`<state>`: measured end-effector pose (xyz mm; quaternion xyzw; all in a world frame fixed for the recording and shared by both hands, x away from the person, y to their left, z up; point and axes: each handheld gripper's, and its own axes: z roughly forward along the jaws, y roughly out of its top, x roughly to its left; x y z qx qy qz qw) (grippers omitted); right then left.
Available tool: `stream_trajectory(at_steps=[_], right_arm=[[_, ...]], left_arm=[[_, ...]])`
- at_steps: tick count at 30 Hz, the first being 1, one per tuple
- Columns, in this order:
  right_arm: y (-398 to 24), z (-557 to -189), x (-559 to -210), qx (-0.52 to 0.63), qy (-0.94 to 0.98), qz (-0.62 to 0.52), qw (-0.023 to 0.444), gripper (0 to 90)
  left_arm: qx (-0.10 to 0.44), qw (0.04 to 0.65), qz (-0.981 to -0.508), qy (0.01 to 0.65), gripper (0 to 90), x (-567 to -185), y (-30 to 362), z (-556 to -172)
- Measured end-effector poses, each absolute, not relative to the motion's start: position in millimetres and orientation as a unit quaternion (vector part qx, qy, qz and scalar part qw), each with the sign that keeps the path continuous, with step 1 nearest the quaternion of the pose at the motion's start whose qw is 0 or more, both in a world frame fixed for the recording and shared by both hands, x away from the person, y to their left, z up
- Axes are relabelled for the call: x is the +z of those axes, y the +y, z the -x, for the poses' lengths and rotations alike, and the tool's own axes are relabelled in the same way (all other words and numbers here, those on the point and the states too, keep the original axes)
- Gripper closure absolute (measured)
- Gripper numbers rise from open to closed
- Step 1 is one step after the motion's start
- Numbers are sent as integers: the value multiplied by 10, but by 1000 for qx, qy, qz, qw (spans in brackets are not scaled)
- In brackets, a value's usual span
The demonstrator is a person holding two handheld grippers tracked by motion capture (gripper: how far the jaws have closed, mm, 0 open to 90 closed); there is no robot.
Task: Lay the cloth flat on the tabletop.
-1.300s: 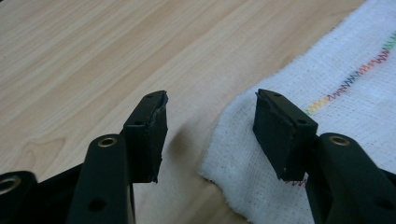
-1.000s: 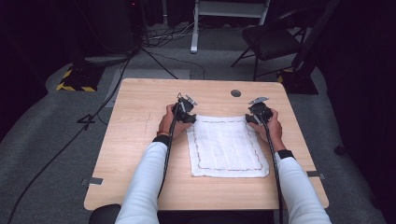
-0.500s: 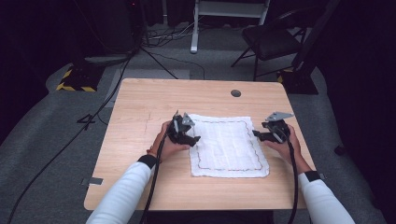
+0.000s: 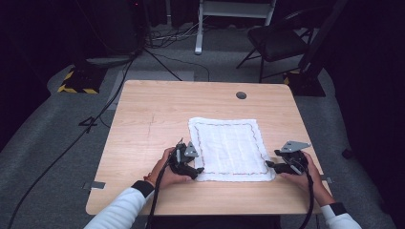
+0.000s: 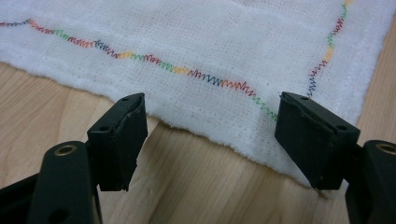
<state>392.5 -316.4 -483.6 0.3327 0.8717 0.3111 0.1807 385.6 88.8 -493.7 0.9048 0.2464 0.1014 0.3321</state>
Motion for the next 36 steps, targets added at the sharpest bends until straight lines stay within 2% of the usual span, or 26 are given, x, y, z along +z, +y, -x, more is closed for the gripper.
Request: stream_trajectory(at_steps=[17, 19, 26, 33, 34, 36], right_arm=[[-3077, -3681, -4832, 309, 879, -316, 178, 388], [-3046, -3682, -4796, 319, 877, -312, 180, 382], [-2766, -3694, -4682, 346, 879, -280, 170, 368], [-2419, -3725, -4687, 347, 891, -243, 163, 378], [-2262, -3714, -4686, 351, 895, -226, 158, 393], [-2182, -3707, -4688, 353, 897, -218, 154, 395]], left_arm=[[85, 334, -900, 267, 242, -4950, 1161, -3786], [89, 332, -900, 270, 208, -4943, 1161, -3820], [103, 359, -883, 284, 221, -4863, 1217, -4044], [139, 360, -869, 309, 223, -4829, 1250, -4294], [157, 360, -867, 308, 235, -4832, 1248, -4325], [147, 345, -872, 315, 221, -4839, 1233, -4441]])
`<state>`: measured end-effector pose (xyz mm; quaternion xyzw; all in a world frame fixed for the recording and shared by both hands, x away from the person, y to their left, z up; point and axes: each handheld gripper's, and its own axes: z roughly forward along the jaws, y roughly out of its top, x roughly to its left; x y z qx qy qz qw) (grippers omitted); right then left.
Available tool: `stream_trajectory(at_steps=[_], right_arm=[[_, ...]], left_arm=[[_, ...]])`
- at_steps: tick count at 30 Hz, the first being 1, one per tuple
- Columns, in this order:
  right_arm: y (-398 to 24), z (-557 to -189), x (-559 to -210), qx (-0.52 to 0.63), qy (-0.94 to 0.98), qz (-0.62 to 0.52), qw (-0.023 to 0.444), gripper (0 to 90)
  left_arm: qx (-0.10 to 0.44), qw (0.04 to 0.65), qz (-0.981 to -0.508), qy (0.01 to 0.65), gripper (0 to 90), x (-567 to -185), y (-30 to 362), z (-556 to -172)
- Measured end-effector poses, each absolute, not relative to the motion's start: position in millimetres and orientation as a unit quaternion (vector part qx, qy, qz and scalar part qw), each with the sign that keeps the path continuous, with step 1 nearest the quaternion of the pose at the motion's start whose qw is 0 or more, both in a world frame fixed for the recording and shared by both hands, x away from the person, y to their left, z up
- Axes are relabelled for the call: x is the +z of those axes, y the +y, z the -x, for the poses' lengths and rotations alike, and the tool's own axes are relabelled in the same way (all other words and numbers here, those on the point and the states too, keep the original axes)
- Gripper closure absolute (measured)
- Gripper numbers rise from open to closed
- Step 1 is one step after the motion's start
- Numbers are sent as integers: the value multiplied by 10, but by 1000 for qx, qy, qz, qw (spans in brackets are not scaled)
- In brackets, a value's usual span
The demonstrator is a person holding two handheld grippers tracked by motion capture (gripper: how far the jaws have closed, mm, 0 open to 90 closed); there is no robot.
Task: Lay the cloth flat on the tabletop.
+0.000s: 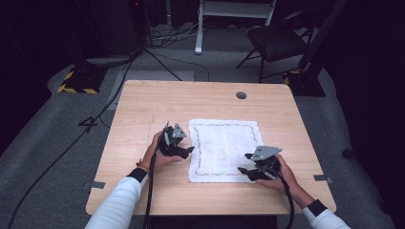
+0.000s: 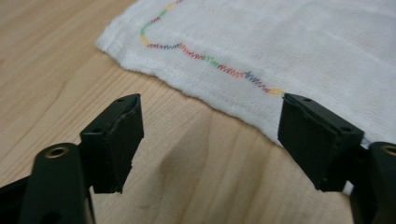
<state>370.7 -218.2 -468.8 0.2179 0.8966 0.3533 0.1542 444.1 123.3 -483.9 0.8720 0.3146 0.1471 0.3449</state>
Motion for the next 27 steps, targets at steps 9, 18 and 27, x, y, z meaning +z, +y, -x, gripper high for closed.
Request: stream_trajectory(at_steps=[9, 18, 27], right_arm=[[-1532, -3671, -4701, 380, 903, -156, 129, 423], [-1150, -3596, -4724, 390, 906, -120, 113, 448], [-806, -3510, -4804, 387, 913, -83, 96, 447]], left_arm=[[147, 354, -856, 346, 218, -4860, 1146, -4922], [139, 345, -836, 404, 174, -5012, 1123, -5323], [148, 349, -822, 425, 179, -5020, 1142, -5415]])
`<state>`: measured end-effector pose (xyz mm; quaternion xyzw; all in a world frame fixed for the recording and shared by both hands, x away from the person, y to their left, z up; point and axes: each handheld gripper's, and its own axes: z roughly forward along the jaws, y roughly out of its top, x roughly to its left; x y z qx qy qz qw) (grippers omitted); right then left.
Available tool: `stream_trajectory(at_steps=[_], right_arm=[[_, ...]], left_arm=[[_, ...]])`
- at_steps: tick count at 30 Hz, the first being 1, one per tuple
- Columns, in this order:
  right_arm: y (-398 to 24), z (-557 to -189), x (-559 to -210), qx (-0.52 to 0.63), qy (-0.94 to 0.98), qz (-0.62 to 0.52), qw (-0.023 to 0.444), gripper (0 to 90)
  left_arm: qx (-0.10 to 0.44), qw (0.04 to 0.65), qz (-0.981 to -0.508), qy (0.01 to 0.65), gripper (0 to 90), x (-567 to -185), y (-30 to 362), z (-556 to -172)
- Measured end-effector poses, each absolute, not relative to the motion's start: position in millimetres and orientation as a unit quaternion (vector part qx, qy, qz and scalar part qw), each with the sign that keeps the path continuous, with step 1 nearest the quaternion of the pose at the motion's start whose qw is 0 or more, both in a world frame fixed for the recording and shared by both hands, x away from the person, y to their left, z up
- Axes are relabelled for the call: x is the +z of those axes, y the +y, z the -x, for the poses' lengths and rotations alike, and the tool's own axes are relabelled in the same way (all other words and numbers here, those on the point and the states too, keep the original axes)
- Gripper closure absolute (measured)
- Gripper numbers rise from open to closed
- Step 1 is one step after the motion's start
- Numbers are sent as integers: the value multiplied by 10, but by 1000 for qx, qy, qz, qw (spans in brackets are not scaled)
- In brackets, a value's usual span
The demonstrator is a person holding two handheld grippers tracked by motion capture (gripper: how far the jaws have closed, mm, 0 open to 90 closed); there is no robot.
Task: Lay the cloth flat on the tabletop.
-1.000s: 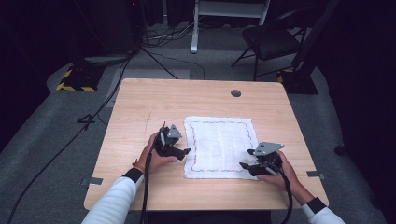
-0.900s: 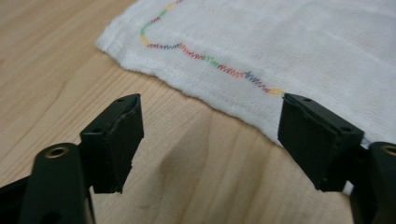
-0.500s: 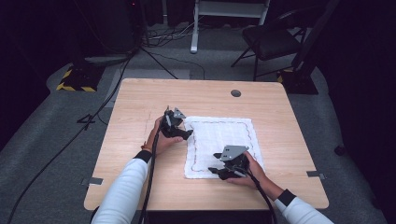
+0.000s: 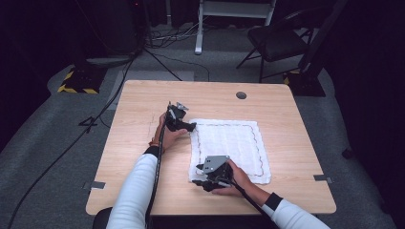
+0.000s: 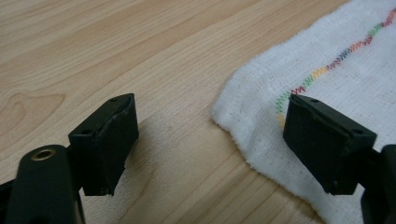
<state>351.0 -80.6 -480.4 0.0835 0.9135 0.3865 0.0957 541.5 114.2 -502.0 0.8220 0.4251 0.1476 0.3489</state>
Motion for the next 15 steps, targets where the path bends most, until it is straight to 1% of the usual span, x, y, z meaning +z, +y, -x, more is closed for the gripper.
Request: stream_trajectory(at_steps=[5, 8, 9, 10, 11, 12, 13, 14, 15], right_arm=[[-712, -3501, -4868, 379, 917, -82, 94, 446], [-684, -3512, -4902, 370, 919, -87, 102, 465], [-684, -3517, -4924, 367, 920, -94, 101, 494], [-684, -3517, -4924, 367, 920, -94, 101, 494], [-691, -3521, -4935, 368, 919, -97, 102, 513], [-699, -3531, -4937, 369, 919, -102, 99, 533], [-701, -3539, -4940, 369, 918, -108, 98, 555], [-701, -3542, -4938, 370, 917, -114, 100, 586], [-703, -3540, -4938, 369, 916, -118, 102, 637]], left_arm=[[154, 344, -827, 417, 182, -5023, 1122, -5403], [154, 346, -828, 413, 200, -5020, 1121, -5387], [155, 349, -830, 405, 251, -5017, 1122, -5367], [155, 349, -830, 405, 282, -5017, 1122, -5367], [152, 354, -830, 404, 282, -5018, 1117, -5355], [147, 356, -833, 398, 317, -5012, 1118, -5346], [147, 359, -834, 392, 369, -5010, 1115, -5335], [145, 366, -832, 390, 443, -5012, 1112, -5321], [144, 369, -830, 392, 537, -5011, 1111, -5315]])
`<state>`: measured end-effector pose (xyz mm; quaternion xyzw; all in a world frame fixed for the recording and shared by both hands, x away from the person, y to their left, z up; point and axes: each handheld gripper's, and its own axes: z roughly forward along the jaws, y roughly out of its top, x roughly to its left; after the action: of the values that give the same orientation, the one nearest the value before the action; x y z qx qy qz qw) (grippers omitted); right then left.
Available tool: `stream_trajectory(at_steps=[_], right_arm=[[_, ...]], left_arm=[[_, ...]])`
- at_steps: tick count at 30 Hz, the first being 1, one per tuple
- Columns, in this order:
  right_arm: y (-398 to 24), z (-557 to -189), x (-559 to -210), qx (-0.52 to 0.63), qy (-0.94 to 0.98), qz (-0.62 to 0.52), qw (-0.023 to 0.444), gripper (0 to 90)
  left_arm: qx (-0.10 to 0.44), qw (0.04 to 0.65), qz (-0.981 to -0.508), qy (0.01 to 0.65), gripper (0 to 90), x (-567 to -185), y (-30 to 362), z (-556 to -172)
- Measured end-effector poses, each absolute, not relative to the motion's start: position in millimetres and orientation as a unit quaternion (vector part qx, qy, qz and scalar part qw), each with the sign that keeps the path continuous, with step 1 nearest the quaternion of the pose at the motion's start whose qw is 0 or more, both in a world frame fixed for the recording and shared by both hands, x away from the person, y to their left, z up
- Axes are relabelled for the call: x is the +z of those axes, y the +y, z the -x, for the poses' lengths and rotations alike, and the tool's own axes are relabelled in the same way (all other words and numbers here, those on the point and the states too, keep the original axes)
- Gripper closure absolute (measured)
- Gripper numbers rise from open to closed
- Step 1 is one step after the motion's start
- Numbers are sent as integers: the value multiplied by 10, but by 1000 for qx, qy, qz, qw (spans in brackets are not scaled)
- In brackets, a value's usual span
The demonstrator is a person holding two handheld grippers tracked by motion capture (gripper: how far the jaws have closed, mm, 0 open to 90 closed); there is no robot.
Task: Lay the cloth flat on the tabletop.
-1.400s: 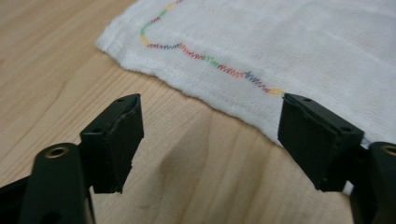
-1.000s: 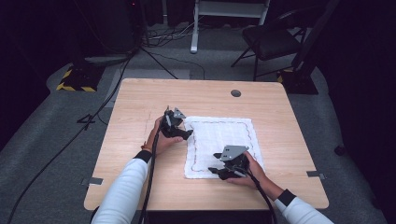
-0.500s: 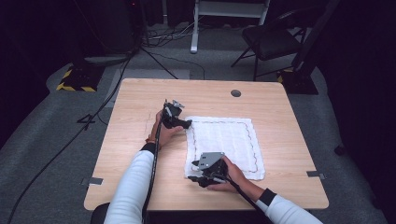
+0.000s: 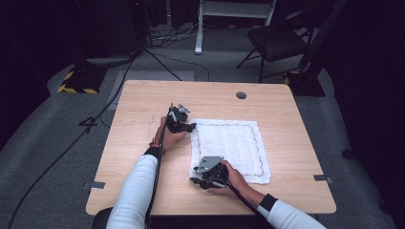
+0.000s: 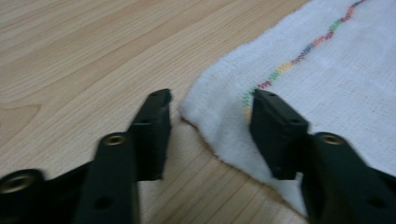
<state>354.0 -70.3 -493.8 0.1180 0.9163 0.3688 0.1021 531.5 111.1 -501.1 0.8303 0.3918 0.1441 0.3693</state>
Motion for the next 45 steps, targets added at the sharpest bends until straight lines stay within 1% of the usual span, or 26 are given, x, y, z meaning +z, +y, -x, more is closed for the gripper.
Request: stream_trajectory(at_steps=[1, 3, 4, 5, 6, 7, 8, 9, 11, 15, 19, 39, 42, 45], right_arm=[[-698, -3525, -4936, 367, 916, -124, 107, 692], [-678, -3503, -4932, 361, 916, -124, 121, 767], [-678, -3503, -4932, 361, 916, -124, 121, 767], [-670, -3502, -4933, 358, 916, -127, 127, 819], [-670, -3509, -4933, 357, 916, -128, 130, 840], [-672, -3520, -4930, 356, 917, -128, 128, 851], [-672, -3520, -4930, 356, 917, -128, 128, 851], [-674, -3539, -4929, 358, 917, -130, 122, 861], [-672, -3546, -4926, 358, 917, -129, 121, 863], [-667, -3549, -4910, 360, 917, -123, 118, 869], [-650, -3548, -4867, 365, 917, -110, 116, 872], [-412, -3522, -4801, 376, 917, -73, 113, 875], [-386, -3529, -4778, 380, 916, -69, 111, 875], [-348, -3524, -4767, 384, 915, -63, 111, 875]], left_arm=[[142, 372, -830, 391, 632, -5010, 1108, -5312], [133, 377, -830, 388, 699, -5011, 1108, -5310], [128, 379, -830, 388, 699, -5010, 1118, -5312], [119, 384, -829, 390, 749, -5011, 1143, -5315], [119, 384, -829, 390, 776, -5011, 1143, -5315], [111, 385, -829, 390, 795, -5010, 1157, -5315], [105, 388, -827, 392, 795, -5012, 1169, -5315], [102, 387, -829, 390, 825, -5011, 1185, -5315], [97, 391, -828, 391, 847, -5013, 1208, -5307], [96, 389, -830, 389, 856, -5008, 1244, -5285], [106, 378, -837, 382, 863, -4983, 1276, -5244], [122, 376, -823, 407, 866, -4902, 1663, -5125], [119, 387, -816, 411, 866, -4893, 1725, -5102], [123, 385, -816, 413, 866, -4877, 1779, -5079]])
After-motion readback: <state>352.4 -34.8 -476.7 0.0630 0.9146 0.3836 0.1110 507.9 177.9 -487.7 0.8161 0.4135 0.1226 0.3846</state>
